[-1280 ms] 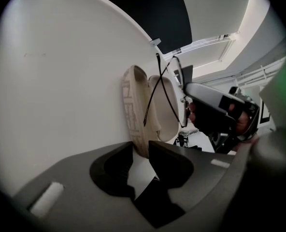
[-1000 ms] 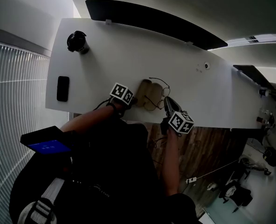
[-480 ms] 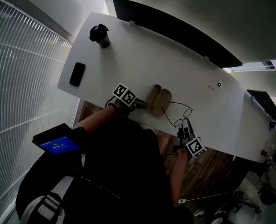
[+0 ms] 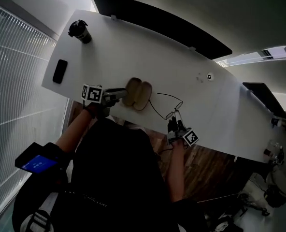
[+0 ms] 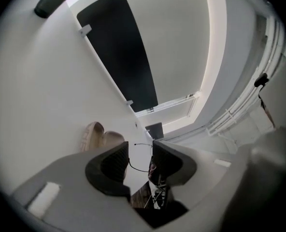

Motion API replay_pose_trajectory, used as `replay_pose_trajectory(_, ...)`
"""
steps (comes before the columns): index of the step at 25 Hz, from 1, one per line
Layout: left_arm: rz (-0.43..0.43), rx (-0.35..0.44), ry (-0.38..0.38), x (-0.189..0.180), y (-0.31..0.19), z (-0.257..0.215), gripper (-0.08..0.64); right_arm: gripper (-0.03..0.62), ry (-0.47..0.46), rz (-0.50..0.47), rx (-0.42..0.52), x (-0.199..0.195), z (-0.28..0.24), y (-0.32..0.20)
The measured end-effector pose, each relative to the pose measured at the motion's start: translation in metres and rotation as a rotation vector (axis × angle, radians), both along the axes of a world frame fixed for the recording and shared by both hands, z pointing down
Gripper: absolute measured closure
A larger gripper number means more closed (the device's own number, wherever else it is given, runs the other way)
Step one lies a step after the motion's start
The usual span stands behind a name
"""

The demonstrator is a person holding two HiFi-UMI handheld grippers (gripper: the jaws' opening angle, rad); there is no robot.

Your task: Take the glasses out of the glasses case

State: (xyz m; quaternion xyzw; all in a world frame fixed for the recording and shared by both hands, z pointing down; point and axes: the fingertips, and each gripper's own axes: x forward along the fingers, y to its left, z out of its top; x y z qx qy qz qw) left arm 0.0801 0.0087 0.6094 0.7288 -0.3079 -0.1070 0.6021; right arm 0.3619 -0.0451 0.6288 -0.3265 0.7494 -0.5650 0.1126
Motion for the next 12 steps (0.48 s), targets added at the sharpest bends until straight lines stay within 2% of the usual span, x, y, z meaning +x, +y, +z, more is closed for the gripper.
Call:
replay_pose_trajectory(3, -0.059, 0.019, -0.015, 0.007, -0.002, -0.004, 0.399, 0.581, -0.145, 0.031, -0.095, 0.031, 0.031, -0.004)
replay_pose_trajectory(4, -0.067, 0.018, -0.019, 0.007, 0.0, -0.002, 0.4, 0.581, -0.15, 0.023, -0.115, 0.032, 0.042, -0.004)
replay_pose_trajectory(7, -0.087, 0.024, -0.021, 0.009, 0.005, 0.0, 0.4, 0.581, -0.008, -0.059, -0.157, 0.026, 0.075, -0.003)
replay_pose_trajectory(9, -0.109, 0.045, -0.011, 0.01, 0.006, -0.003, 0.402, 0.581, 0.044, -0.099, -0.182, 0.016, 0.085, -0.003)
replay_pose_trajectory(12, -0.136, 0.083, -0.001, 0.01, 0.004, -0.007, 0.406, 0.578, 0.179, -0.178, -0.185, 0.007, 0.098, 0.0)
